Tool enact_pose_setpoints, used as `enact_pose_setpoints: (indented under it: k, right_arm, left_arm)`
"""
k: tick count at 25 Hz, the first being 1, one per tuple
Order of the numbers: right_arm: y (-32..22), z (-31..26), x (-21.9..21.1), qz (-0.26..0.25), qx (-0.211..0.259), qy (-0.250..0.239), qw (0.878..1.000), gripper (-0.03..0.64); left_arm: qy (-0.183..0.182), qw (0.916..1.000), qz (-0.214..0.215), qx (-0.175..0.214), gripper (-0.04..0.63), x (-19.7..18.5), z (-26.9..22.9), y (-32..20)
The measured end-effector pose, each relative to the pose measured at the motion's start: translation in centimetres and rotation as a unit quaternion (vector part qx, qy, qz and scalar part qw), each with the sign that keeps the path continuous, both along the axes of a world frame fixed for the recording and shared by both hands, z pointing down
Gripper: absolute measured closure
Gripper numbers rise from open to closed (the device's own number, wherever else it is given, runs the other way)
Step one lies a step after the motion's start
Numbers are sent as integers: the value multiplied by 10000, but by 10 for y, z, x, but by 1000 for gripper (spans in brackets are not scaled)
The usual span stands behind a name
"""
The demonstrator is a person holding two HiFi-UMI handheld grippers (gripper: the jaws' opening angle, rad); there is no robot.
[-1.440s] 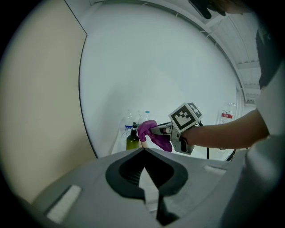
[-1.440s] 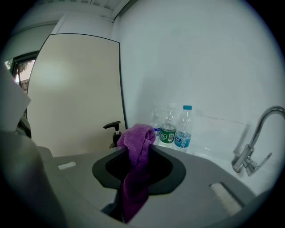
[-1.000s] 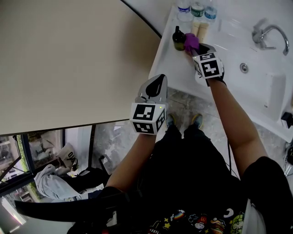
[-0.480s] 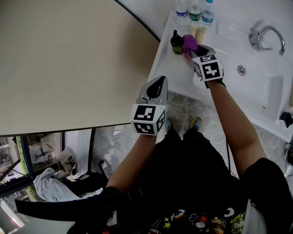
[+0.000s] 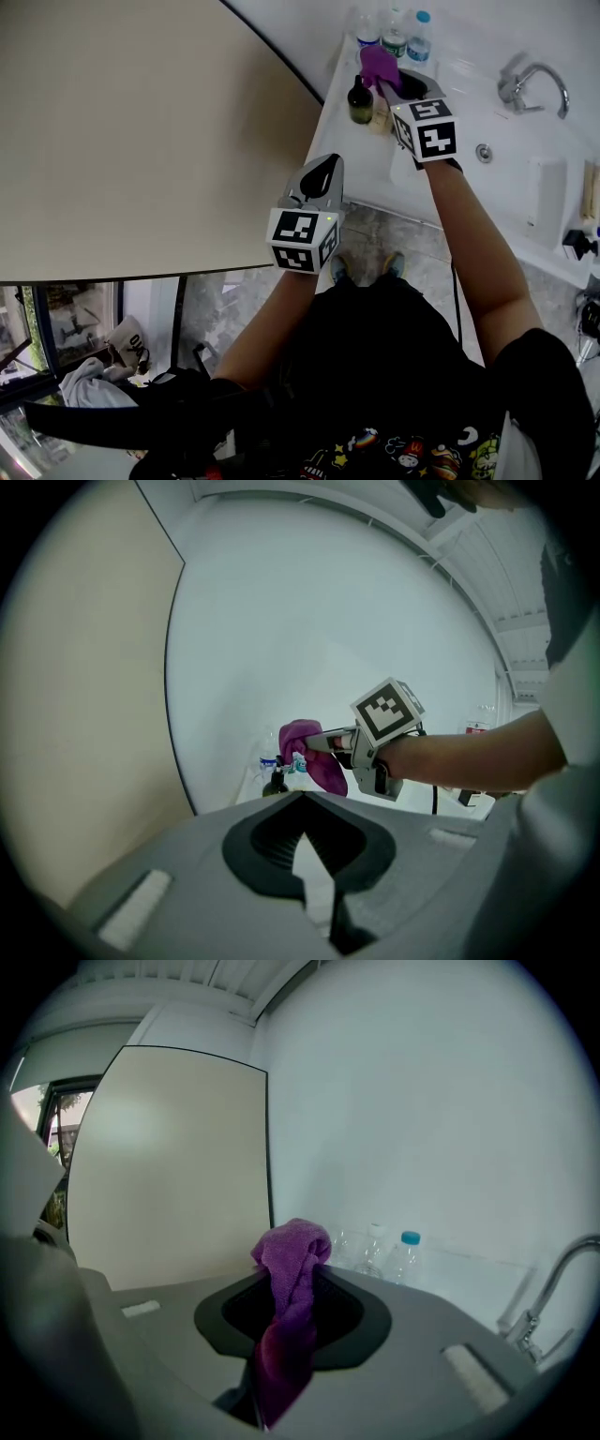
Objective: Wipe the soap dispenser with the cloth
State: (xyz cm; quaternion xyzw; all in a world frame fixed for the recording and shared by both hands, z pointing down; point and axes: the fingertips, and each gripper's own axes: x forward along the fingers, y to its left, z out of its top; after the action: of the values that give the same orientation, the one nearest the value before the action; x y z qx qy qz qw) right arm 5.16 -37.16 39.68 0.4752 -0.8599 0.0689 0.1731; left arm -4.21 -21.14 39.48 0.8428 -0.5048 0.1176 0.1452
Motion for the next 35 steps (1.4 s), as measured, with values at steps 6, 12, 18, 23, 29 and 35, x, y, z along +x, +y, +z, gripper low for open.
enact_pose_setpoints:
  k: [6, 12, 18, 23, 29, 35]
  right_arm:
    - [1, -3, -28, -160, 31, 161, 9997, 499]
    - [10, 2, -59, -401, -3, 91, 9992, 499]
    - [19, 1, -68, -376, 21, 82, 9993, 499]
    - [14, -9, -45, 65, 64, -100, 9999, 500]
    - [7, -17, 1, 562, 117, -93, 9983, 500]
    - [16, -45, -5, 305, 343, -389, 9982, 500]
  left_arm:
    - [84, 10000, -43, 32, 594, -18, -2, 4]
    - [131, 9998, -162, -11, 594, -45, 3, 6]
    - [149, 9998, -147, -16, 594, -59, 3, 10]
    - [187, 9998, -53, -9, 594, -61, 2, 11]
    - [235, 9997, 44, 31, 594, -54, -1, 13]
    - [273, 9996, 31, 34, 594, -52, 0, 16]
